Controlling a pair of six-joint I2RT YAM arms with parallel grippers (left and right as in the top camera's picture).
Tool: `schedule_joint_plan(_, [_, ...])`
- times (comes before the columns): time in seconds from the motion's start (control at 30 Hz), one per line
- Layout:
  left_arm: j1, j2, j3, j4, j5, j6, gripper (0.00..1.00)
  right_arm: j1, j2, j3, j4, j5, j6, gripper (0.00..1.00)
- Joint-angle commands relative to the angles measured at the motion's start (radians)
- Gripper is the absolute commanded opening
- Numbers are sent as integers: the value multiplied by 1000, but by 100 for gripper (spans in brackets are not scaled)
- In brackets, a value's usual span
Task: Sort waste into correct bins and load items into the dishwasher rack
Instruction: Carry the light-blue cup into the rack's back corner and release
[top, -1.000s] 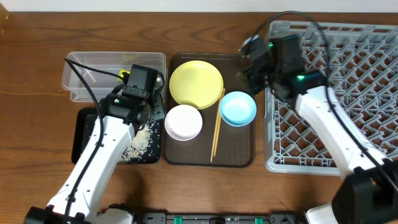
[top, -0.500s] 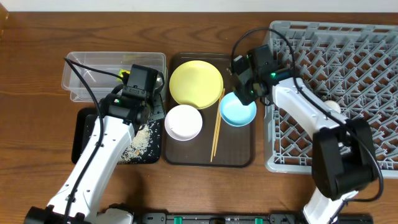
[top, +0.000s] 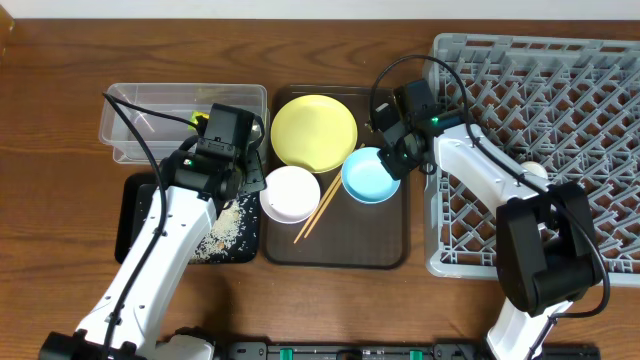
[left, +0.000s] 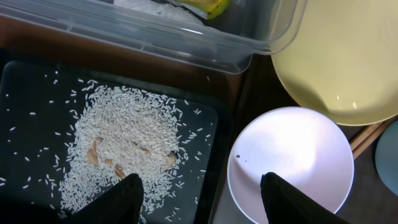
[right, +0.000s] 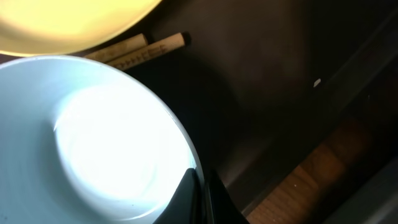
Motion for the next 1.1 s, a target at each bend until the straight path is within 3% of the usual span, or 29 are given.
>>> schedule_joint_plan(0.0, [2, -12, 4, -6, -16, -5, 64, 7, 4, 11, -13, 14, 0, 1])
schedule_joint_plan(0.33, [2, -12, 4, -6, -16, -5, 64, 5, -103, 11, -50, 178, 0, 1])
schedule_joint_plan(0.6, [2, -12, 4, -6, -16, -5, 64, -57, -306, 11, 52, 207, 78, 1])
schedule_joint_plan(0.73, [2, -12, 4, -6, -16, -5, 64, -98, -344, 11, 140, 341, 119, 1])
schedule_joint_plan(0.93, [2, -12, 4, -6, -16, -5, 64, -130, -328, 11, 326, 734, 113, 1])
schedule_joint_plan(1.07, [2, -12, 4, -6, -16, -5, 64, -148, -303, 11, 521, 899, 34, 1])
